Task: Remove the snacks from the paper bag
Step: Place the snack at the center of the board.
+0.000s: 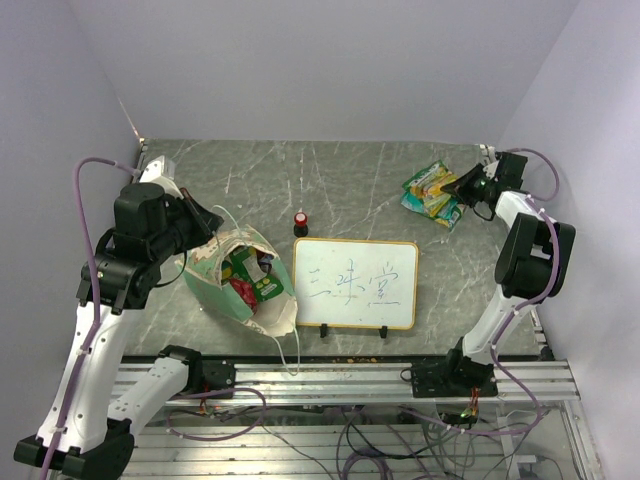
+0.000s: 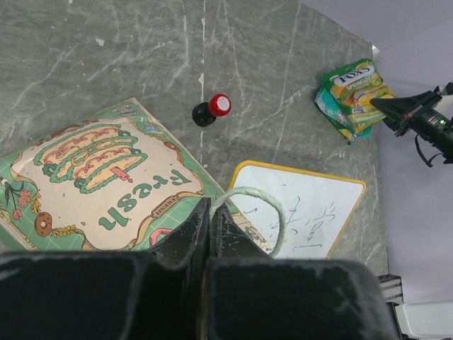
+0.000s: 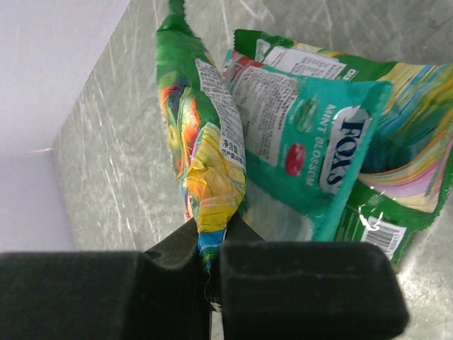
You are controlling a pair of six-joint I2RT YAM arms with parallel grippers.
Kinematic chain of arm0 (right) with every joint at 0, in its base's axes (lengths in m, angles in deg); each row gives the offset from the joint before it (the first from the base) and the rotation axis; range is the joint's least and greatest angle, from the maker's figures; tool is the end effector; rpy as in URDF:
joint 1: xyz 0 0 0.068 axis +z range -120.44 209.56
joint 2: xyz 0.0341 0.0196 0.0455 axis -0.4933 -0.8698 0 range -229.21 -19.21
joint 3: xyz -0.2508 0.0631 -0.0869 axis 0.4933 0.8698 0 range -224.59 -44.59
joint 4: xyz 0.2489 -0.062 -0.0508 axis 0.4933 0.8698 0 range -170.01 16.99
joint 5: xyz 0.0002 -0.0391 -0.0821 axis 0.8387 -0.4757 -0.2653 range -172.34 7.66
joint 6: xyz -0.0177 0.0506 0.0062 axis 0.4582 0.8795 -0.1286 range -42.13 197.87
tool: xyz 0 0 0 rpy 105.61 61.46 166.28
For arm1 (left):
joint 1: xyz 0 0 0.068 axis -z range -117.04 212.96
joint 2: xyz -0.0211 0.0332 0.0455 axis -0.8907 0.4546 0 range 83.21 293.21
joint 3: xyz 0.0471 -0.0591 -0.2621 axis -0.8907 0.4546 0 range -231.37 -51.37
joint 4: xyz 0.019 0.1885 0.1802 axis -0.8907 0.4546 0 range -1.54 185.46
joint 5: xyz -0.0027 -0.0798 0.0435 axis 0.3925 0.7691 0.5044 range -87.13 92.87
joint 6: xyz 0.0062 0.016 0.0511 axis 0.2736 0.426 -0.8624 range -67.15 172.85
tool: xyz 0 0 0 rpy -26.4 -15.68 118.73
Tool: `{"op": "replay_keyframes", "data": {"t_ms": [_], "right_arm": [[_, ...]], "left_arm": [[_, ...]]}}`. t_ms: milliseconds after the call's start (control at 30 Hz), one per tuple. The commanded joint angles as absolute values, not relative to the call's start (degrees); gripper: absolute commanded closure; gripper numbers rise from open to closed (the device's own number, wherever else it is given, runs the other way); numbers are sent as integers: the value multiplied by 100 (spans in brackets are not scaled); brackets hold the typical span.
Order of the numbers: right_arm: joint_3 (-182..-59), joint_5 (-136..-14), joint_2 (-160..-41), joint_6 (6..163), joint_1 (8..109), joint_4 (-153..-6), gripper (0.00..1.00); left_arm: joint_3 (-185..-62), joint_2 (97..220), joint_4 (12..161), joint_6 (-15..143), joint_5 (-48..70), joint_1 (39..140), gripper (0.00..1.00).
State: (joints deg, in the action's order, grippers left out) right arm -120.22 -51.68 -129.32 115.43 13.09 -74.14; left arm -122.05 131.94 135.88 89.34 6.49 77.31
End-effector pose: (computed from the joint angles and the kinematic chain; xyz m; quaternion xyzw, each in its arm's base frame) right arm 0.4140 -0.1035 0.2044 0.2987 0.8302 0.3100 0.3542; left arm 0.1444 -0.0393 0.4120 -0.1458 0.8327 -0.2532 0.4704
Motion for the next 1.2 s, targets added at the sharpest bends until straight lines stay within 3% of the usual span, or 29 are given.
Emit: {"op": "replay_keyframes", "data": {"t_ms": [0, 133, 400, 633, 733, 967, 1167], "right_arm": [[-11871, -4971, -13135, 11733, 1097, -8224, 100], [-11910, -5099, -13419, 11629, 985, -8111, 100], [-11972, -5229, -13706, 11305, 842, -7772, 87], [-11861, -5521, -13751, 10936, 830, -7528, 82], [-11997, -5727, -13736, 10739, 828, -7240, 75], [-12200, -6155, -13350, 10271, 830, -6419, 47], [-11637, -6382, -12608, 10210, 872, -6131, 36]], "left_arm": [[-12308, 13082, 13481, 9044, 508, 7746, 93], [-12362, 13082, 13510, 9094, 509, 7746, 93], [-12601, 13263, 13738, 9218, 398, 7746, 93], [-12588, 13362, 13885, 9405, 443, 7746, 93], [-12542, 13411, 13866, 9577, 470, 7746, 93], [-12267, 13141, 13610, 9931, 668, 7746, 93], [-11927, 12837, 13676, 10260, 875, 7746, 93]]}}
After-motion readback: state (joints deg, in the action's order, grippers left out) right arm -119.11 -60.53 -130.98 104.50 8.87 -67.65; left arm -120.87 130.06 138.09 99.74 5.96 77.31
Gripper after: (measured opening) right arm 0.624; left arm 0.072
